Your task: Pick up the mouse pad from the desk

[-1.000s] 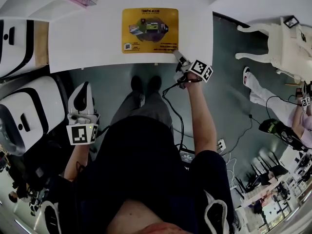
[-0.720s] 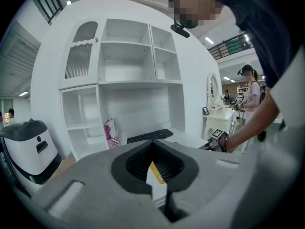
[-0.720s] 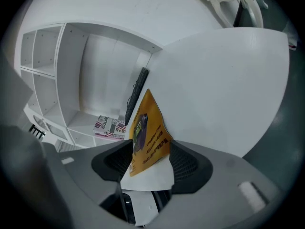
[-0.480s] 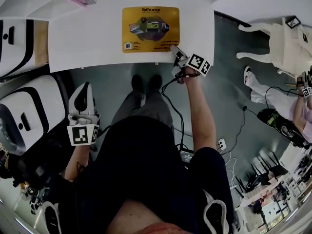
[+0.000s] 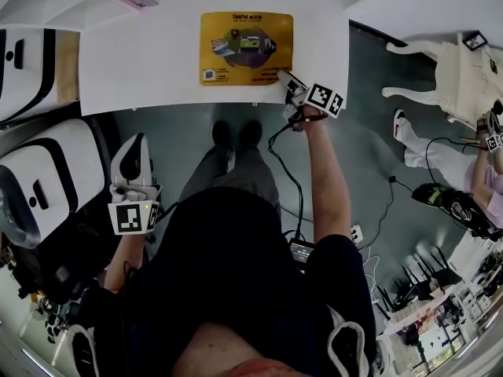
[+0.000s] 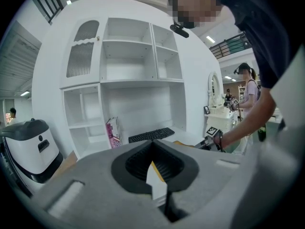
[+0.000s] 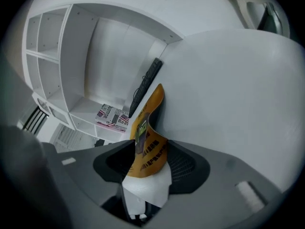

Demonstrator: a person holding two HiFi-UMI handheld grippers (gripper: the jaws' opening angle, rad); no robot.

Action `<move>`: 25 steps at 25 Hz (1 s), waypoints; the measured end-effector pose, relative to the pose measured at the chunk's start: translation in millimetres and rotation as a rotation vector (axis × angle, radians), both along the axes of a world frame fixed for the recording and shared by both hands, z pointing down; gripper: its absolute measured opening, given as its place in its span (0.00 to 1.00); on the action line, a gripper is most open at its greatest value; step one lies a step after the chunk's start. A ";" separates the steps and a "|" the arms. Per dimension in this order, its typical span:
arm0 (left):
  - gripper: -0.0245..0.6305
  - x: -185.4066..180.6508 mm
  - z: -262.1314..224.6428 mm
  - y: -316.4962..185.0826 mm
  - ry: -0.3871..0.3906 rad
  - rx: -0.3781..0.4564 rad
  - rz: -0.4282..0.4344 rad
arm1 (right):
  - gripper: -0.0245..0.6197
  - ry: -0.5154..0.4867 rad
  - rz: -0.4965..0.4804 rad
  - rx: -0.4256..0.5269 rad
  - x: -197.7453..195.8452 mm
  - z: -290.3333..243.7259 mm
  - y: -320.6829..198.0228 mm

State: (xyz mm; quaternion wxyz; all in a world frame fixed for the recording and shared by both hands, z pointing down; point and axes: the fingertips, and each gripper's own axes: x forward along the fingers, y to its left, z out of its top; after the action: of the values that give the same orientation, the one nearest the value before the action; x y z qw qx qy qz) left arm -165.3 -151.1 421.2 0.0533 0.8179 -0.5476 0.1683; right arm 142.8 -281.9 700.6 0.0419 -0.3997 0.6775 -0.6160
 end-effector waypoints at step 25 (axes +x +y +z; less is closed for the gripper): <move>0.04 -11.6 5.1 -0.7 0.007 -0.019 -0.027 | 0.19 0.104 -0.217 0.093 -2.3 -11.4 2.5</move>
State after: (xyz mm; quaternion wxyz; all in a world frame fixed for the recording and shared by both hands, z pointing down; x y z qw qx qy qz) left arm -176.9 -151.8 426.3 0.0653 0.8105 -0.5567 0.1699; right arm 140.5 -279.4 689.2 -0.0420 -0.3531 0.7458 -0.5633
